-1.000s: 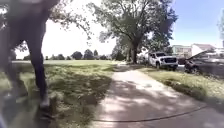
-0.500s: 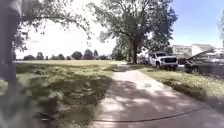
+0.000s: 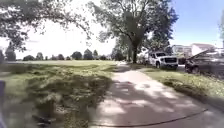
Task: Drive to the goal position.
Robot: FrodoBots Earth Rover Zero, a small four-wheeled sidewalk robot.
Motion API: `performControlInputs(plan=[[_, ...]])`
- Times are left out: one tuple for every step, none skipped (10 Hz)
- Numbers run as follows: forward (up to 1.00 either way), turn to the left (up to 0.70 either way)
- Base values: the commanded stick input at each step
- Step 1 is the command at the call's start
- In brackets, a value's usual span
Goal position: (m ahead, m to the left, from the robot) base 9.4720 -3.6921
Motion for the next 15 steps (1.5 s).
performControlInputs(plan=[[0.0, 0.0], [0.0, 0.0], [0.06, 0.0], [0.41, 0.0], [0.7, 0.0], [0.7, 0.0], [0.7, 0.0], [0.7, 0.0], [0.7, 0.0], [0.7, 0.0], [0.7, 0.0], [0.7, -0.35], [0.7, -0.32], [0.7, -0.13], [0.7, 0.0]])
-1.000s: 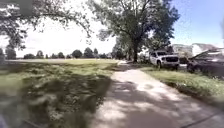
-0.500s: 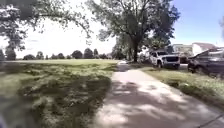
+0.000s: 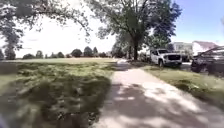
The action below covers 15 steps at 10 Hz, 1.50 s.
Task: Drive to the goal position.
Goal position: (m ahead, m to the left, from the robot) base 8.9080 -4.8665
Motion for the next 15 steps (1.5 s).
performControlInputs(plan=[[0.7, 0.0], [0.7, 0.0], [0.7, 0.0], [0.7, 0.0], [0.7, -0.17], [0.7, -0.35], [0.7, -0.19], [0.7, 0.0], [0.7, 0.0], [0.7, 0.0], [0.7, 0.0], [0.7, 0.0], [0.7, 0.0], [0.7, 0.0], [0.7, 0.0]])
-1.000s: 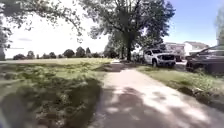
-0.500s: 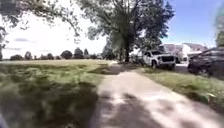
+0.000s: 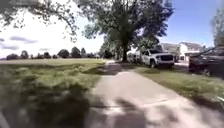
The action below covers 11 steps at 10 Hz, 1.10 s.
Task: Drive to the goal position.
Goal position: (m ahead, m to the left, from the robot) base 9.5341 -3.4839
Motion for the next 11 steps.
performControlInputs(plan=[[0.7, 0.0], [0.7, 0.07], [0.7, 0.34], [0.7, 0.35], [0.7, 0.18], [0.7, 0.0], [0.7, 0.0], [0.7, 0.0], [0.7, 0.0], [0.7, 0.0], [0.7, 0.0]])
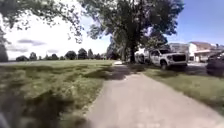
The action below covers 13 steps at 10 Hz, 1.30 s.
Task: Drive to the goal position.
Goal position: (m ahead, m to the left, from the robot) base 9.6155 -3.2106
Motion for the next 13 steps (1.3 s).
performControlInputs(plan=[[0.7, 0.0], [0.7, 0.0], [0.7, 0.0], [0.7, 0.0], [0.7, 0.0], [0.7, 0.0], [0.7, 0.0], [0.7, 0.0], [0.7, 0.0], [0.7, 0.0], [0.7, 0.0], [0.7, 0.0], [0.7, 0.0]])
